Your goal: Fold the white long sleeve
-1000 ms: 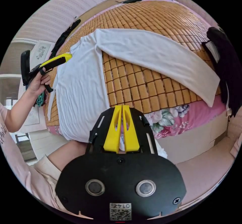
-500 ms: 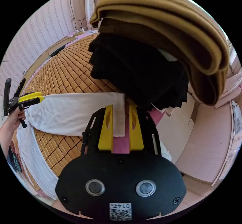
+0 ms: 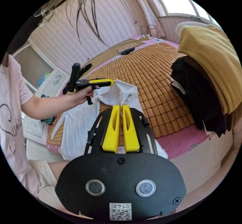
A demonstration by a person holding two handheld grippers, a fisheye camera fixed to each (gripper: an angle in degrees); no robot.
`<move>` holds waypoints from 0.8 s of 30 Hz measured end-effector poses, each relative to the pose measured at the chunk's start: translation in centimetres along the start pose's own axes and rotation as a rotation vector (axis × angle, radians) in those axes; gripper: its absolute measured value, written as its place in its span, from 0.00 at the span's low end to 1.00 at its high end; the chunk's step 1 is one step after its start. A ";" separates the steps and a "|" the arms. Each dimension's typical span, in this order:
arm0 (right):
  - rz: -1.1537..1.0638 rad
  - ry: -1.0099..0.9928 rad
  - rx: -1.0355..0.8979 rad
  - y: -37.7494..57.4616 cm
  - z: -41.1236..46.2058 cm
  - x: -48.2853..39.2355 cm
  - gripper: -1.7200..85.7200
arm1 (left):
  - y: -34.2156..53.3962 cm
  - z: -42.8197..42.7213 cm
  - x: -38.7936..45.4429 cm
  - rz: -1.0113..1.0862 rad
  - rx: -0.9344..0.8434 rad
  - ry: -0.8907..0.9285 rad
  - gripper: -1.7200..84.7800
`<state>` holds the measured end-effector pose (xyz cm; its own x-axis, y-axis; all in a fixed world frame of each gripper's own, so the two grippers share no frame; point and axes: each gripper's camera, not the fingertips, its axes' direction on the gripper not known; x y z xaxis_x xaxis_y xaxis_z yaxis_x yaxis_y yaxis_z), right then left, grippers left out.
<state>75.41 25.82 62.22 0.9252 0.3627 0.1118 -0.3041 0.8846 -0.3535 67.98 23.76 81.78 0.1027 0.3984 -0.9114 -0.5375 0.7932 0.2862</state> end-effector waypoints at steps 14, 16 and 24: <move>-0.447 -0.633 -0.484 3.3 7.4 -16.3 0.02 | 20.5 -14.1 -10.2 -0.402 -0.041 -0.094 0.01; -0.512 -0.625 -0.517 3.7 8.2 -18.1 0.02 | 23.2 -13.9 -11.4 -0.464 -0.057 -0.098 0.01; -0.851 -0.518 -0.679 6.4 13.3 -28.8 0.02 | 31.8 -17.3 -16.7 -0.706 -0.060 -0.127 0.01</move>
<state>43.83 24.89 69.09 0.5226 -0.0497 0.8511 0.6848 0.6192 -0.3843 34.71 34.33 101.01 0.5373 -0.1469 -0.8305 -0.3518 0.8559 -0.3789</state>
